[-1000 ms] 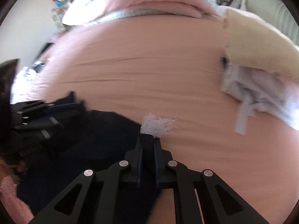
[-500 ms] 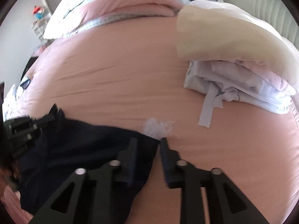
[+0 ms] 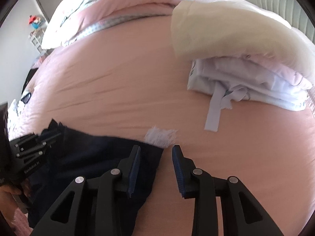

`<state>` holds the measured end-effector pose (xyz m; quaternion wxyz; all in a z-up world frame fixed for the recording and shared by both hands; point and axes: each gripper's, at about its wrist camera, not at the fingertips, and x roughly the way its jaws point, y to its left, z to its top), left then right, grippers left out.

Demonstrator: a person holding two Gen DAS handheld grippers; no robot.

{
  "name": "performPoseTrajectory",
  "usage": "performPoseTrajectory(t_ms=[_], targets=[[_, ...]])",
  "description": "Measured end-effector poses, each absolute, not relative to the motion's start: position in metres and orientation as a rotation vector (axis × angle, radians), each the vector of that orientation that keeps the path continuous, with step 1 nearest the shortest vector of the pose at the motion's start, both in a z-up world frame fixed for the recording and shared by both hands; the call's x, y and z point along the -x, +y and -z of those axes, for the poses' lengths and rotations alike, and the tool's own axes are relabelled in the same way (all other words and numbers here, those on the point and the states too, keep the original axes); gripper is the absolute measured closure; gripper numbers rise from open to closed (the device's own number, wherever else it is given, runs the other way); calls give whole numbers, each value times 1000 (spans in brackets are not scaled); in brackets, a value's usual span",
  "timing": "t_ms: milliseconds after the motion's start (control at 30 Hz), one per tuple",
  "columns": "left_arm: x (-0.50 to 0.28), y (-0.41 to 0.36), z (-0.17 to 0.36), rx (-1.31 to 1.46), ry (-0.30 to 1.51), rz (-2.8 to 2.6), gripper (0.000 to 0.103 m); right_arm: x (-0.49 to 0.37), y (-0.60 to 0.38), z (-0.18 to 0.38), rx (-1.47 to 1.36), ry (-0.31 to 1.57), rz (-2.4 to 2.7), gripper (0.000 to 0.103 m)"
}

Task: Fold clothes

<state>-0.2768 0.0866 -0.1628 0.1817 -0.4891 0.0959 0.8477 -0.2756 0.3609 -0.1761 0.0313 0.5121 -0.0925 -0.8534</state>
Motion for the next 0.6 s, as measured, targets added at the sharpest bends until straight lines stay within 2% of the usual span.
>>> performPoseTrajectory(t_ms=[133, 167, 200, 433, 600], targets=[[278, 96, 164, 1376, 310, -2397, 82, 275, 347, 180, -1593, -223, 2599, 71], [278, 97, 164, 1366, 311, -2398, 86, 274, 344, 181, -1591, -209, 2598, 71], [277, 97, 164, 1356, 312, -2399, 102, 273, 341, 181, -1585, -203, 2601, 71], [275, 70, 136, 1244, 141, -2493, 103, 270, 340, 176, -1523, -298, 2637, 71], [286, 56, 151, 1311, 172, -2533, 103, 268, 333, 169, -1508, -350, 2672, 71]])
